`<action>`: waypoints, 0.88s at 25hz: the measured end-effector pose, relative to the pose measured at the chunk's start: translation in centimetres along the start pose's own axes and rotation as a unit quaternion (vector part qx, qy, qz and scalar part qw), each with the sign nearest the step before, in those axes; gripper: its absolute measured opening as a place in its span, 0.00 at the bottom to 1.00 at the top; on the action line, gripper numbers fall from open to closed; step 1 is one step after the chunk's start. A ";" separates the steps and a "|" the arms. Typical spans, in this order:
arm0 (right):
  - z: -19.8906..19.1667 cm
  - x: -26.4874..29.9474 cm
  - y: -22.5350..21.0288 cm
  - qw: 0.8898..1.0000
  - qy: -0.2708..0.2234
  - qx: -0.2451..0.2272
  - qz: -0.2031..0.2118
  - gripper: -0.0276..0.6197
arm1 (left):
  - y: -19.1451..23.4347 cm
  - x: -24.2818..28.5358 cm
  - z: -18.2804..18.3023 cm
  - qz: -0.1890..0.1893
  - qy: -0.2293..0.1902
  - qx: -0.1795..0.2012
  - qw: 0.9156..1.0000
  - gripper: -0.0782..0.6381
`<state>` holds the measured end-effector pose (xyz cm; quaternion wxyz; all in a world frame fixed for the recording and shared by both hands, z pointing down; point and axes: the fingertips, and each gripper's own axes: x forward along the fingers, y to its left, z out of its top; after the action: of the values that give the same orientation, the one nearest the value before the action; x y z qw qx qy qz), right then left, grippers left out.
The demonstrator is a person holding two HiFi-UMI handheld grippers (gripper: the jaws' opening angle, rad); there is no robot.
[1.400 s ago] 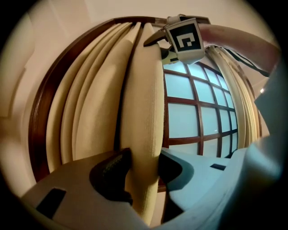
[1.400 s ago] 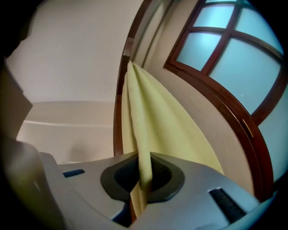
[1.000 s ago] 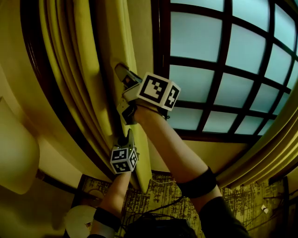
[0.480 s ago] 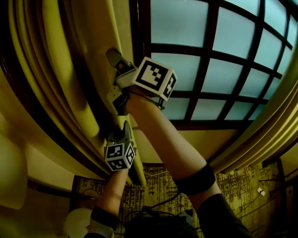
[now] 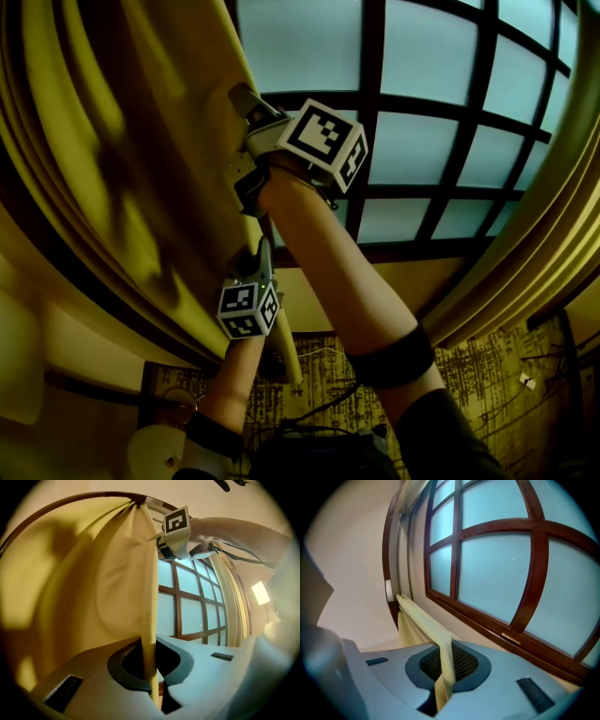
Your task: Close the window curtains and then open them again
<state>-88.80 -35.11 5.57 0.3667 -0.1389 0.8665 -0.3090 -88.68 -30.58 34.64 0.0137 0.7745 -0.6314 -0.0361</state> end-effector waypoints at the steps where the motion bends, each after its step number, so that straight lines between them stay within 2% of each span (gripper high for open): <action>1: 1.0 -0.6 -0.2 1.000 -0.006 0.006 -0.001 0.06 | -1.0 0.4 0.1 -0.004 0.001 0.002 1.000 0.12; 8: 9.4 -6.6 -2.0 0.999 -0.044 0.000 -0.026 0.06 | -9.4 3.0 0.0 -0.038 0.012 0.009 0.999 0.12; 13: 15.1 -11.1 -2.1 0.997 -0.062 -0.022 -0.033 0.06 | -15.9 5.0 -0.2 -0.067 0.013 0.016 0.998 0.12; 17: 17.9 -13.9 -0.7 0.996 -0.077 -0.016 -0.030 0.06 | -20.1 4.9 0.2 -0.081 0.010 0.019 0.997 0.12; 22: 24.0 -19.2 -2.1 0.994 -0.100 -0.016 -0.042 0.06 | -26.6 6.9 -0.7 -0.099 0.023 0.014 0.995 0.12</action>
<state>-58.19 -38.17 4.49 0.4359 -0.2111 0.8236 -0.2951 -61.27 -32.02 33.33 0.0133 0.8342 -0.5513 -0.0107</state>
